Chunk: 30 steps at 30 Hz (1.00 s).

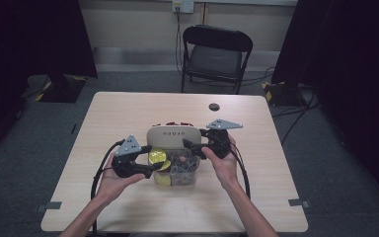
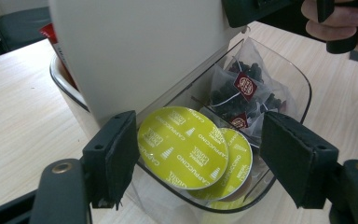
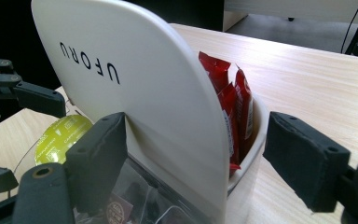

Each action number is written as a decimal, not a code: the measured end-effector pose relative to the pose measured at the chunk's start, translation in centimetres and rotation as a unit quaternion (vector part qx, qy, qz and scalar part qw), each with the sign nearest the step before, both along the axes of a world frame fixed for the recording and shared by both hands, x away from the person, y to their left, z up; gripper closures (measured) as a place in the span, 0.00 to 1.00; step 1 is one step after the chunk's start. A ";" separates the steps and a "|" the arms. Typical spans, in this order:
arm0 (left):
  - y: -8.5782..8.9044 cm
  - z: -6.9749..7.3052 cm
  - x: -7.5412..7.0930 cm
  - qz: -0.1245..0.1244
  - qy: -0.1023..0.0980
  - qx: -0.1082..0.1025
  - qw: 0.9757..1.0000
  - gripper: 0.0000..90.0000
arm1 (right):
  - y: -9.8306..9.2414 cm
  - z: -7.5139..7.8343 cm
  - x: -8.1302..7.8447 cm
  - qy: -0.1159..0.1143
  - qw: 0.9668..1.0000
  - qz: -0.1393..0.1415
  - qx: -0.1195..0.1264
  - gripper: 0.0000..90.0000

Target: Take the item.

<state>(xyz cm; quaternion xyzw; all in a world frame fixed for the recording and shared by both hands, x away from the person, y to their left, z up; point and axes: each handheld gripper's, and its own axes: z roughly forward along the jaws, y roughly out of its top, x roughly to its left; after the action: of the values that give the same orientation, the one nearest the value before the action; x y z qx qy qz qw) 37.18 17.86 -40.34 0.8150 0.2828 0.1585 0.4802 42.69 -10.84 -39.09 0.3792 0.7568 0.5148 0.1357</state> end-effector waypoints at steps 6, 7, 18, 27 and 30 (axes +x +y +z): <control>-0.8 -0.2 0.1 -0.009 0.007 0.010 1.000 0.31 | 0.0 0.0 0.0 -0.001 1.000 -0.001 0.000 0.23; -1.0 -0.3 0.1 -0.008 0.007 0.012 1.000 0.31 | 0.0 0.0 0.0 -0.002 1.000 -0.001 0.000 0.23; -1.4 -0.5 0.4 -0.012 0.013 0.022 1.000 0.37 | -0.1 0.0 0.0 -0.002 1.000 -0.001 0.000 0.23; -1.9 -0.6 0.8 -0.007 0.007 0.038 0.999 0.40 | 0.0 0.0 0.0 -0.001 1.000 -0.001 0.000 0.22; -1.5 -0.6 1.0 -0.007 0.008 0.032 0.999 0.46 | 0.0 0.0 0.0 -0.002 1.000 -0.002 -0.001 0.22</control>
<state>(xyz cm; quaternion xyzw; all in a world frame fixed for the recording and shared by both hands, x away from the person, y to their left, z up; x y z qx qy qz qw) 38.18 16.40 -40.91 0.8334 0.2756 0.1570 0.4526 42.70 -10.89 -39.11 0.3797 0.7561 0.5148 0.1381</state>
